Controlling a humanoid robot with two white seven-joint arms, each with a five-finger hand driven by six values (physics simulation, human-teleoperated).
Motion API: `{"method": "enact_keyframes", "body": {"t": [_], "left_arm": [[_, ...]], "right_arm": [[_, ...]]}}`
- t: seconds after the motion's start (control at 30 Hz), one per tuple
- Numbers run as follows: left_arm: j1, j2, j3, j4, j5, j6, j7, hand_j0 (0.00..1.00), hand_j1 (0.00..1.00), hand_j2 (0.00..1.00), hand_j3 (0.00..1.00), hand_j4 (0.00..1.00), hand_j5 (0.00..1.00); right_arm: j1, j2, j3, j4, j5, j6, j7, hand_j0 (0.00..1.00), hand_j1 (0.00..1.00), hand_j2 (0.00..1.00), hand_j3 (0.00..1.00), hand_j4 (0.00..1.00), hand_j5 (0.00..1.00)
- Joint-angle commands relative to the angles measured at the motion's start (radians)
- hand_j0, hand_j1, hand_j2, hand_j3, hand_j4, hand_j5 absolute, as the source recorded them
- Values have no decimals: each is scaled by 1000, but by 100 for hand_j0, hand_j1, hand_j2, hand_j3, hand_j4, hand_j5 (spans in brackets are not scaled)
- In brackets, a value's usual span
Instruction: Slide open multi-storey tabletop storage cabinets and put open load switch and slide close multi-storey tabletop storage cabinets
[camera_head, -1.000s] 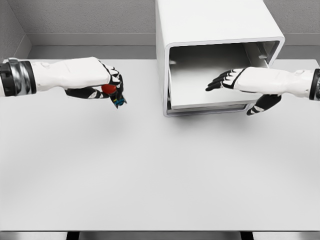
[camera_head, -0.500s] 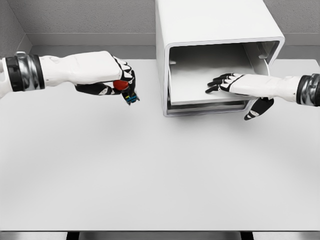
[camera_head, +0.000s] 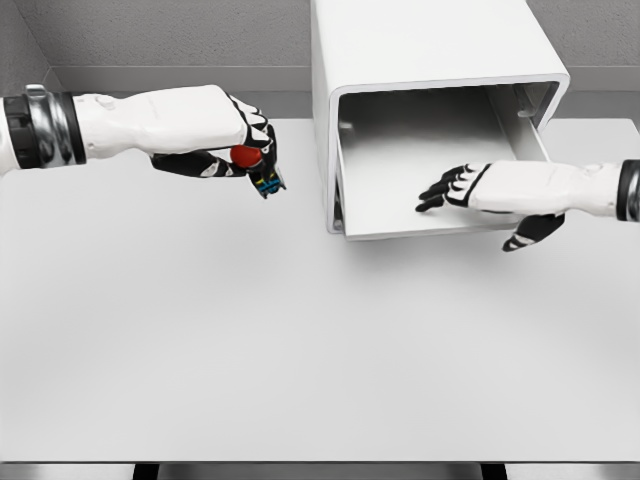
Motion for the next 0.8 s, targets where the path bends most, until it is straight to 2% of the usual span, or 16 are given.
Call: {"method": "enact_keyframes", "body": {"t": [0.0,0.07,0.13,0.27,0.37,0.5,0.63,0.7,0.77], "left_arm": [[0,-4,-1,-4,5,1,1,45,45,45,45,45,45],[0,-4,-1,-4,5,-1,1,45,45,45,45,45,45],[0,-4,-1,-2,5,-1,1,45,45,45,45,45,45],[-8,-4,-1,-2,6,1,1,45,45,45,45,45,45],[-23,-9,-1,-4,22,1,1,45,45,45,45,45,45],[-34,-87,1,-4,25,-37,1,44,44,44,44,44,44],[-46,-133,8,-4,25,-63,1,44,44,44,44,44,44],[-61,-150,11,-4,25,-62,1,44,44,44,44,44,44],[-66,-170,13,-4,23,-62,1,44,44,44,44,44,44]], "right_arm": [[0,-22,8,-18,-63,-75,1,100,100,100,100,100,100],[12,-48,7,-18,-85,-99,1,100,100,100,100,100,100],[15,-98,7,-17,-175,-99,1,100,100,100,100,100,100],[9,-131,-1,-12,-270,-99,1,100,100,100,100,100,100],[2,-132,-1,-1,-284,-99,1,100,100,100,100,100,100],[-3,-160,-16,-4,-310,-99,1,100,100,100,100,100,100],[-3,-212,-16,-14,-310,-99,1,100,100,100,100,100,100],[0,-266,-15,-15,-310,-99,1,100,100,100,100,100,100],[-1,-278,-16,-15,-309,-99,1,100,100,100,100,100,100]]}}
